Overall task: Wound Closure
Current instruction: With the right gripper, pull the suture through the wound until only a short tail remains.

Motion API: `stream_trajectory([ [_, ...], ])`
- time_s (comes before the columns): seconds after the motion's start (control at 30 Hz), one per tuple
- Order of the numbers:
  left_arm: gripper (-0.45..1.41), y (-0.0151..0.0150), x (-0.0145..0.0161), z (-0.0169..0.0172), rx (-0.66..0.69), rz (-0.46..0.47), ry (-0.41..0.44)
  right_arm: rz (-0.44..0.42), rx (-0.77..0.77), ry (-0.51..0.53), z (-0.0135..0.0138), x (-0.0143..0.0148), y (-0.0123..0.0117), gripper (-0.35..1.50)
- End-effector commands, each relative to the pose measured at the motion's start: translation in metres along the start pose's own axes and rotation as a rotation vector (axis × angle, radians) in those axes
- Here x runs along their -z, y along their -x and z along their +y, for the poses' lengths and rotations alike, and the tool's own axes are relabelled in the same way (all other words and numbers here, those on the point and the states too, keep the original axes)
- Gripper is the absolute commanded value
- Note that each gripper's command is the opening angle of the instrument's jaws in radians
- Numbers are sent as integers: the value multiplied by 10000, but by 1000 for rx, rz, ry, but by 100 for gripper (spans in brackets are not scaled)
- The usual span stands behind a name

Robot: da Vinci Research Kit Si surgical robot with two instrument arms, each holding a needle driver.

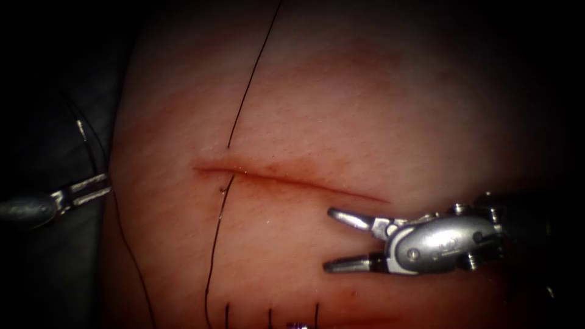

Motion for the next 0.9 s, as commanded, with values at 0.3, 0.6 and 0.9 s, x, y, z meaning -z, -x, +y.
stream_trajectory([
  [0.3, -45, 2, -6, 4, 0, 2, 2, 8, -101, -2, 18, -100, 32, 123],
  [0.6, -45, 2, -4, 3, -1, 2, 4, -57, -388, -62, 20, -148, 73, 105],
  [0.9, -45, 2, -5, 3, 0, 2, 3, -88, -405, -65, 12, -162, 98, 91],
])
